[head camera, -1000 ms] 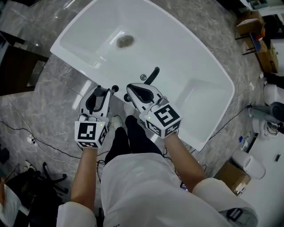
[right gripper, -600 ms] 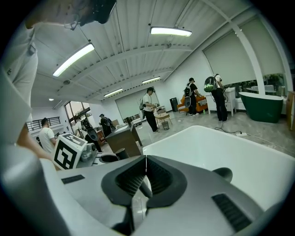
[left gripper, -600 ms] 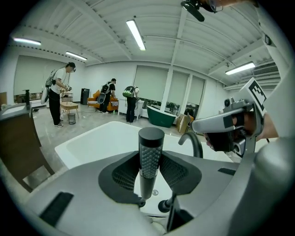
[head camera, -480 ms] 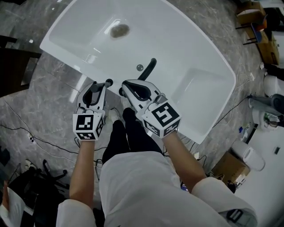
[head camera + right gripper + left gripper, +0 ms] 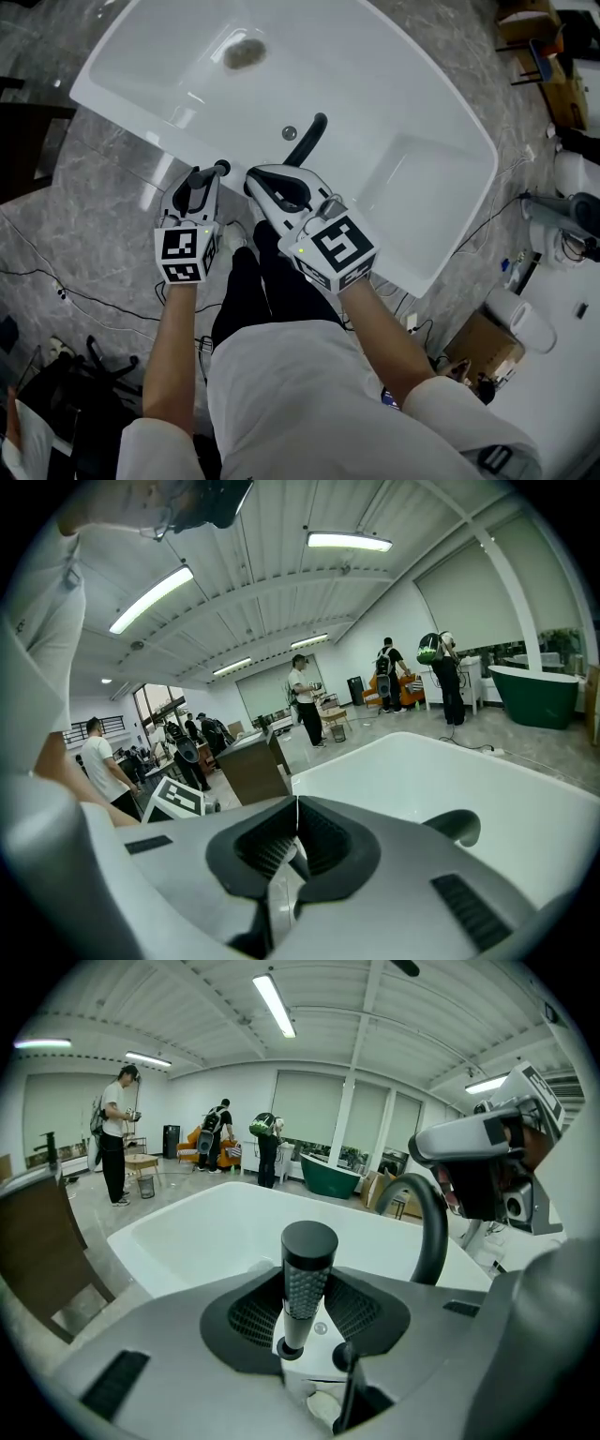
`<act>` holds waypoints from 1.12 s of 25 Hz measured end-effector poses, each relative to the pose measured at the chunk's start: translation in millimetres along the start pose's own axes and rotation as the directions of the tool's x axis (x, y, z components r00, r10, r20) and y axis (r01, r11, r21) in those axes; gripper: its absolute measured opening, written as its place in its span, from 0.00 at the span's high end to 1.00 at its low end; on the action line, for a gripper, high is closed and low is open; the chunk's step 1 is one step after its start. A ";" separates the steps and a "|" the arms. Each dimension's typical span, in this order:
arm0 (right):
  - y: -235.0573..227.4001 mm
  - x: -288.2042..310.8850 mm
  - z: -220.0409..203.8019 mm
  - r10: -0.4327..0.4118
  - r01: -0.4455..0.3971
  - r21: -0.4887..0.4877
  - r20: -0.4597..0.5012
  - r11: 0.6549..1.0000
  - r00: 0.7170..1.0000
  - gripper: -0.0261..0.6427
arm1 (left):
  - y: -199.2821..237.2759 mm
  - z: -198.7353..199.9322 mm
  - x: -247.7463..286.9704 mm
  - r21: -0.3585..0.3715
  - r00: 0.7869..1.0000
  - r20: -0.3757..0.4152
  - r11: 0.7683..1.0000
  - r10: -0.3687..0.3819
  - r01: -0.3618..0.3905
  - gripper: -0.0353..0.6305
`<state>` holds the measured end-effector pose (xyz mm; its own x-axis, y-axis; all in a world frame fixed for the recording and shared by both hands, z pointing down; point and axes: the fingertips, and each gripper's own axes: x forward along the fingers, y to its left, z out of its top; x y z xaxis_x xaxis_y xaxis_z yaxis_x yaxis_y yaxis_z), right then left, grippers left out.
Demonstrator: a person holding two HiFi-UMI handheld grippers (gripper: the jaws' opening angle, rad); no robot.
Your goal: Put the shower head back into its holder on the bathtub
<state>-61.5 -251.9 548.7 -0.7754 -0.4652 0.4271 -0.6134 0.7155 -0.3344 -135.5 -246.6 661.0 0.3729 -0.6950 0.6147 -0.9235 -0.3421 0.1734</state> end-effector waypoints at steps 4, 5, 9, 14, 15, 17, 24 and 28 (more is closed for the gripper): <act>1.1 -0.5 -5.2 0.004 -0.004 0.001 -0.010 1.000 1.000 0.93 | -3.4 -7.1 6.5 0.011 1.000 -0.017 1.000 0.003 -0.003 0.73; 1.2 -0.5 -6.1 0.004 -0.004 0.001 -0.012 1.000 1.000 0.93 | -3.8 -8.1 7.7 0.014 1.000 -0.020 1.000 0.004 -0.004 0.73; 1.4 3.5 -7.4 0.001 -0.001 0.003 -0.016 1.000 1.000 0.93 | -1.7 -15.1 13.4 0.027 0.999 -0.036 1.000 0.009 -0.008 0.73; 4.3 7.7 -8.3 -0.013 0.012 -0.018 -0.033 1.000 0.999 0.93 | -2.8 -22.7 19.4 0.036 0.999 -0.053 0.999 0.013 -0.011 0.73; 6.2 8.5 -8.8 -0.012 0.011 -0.022 -0.037 1.000 0.999 0.93 | -2.5 -24.1 20.2 0.037 0.998 -0.057 0.999 0.014 -0.012 0.73; 9.7 9.0 -9.2 -0.008 0.007 -0.025 -0.042 1.000 0.999 0.93 | -1.5 -27.9 21.0 0.043 0.998 -0.066 0.999 0.019 -0.016 0.73; 8.1 10.1 -6.9 -0.016 0.014 -0.033 -0.048 0.999 0.999 0.93 | -7.0 -33.3 27.1 0.060 0.997 -0.081 0.998 0.000 0.005 0.73; 11.2 11.7 -6.2 -0.021 0.019 -0.038 -0.050 0.999 0.999 0.93 | -4.6 -39.7 28.1 0.077 0.995 -0.095 0.997 0.005 0.002 0.73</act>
<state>-76.5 -246.1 555.2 -0.7537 -0.4537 0.4755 -0.6222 0.7254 -0.2943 -124.3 -239.4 708.0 0.3579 -0.6333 0.6862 -0.9131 -0.3913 0.1151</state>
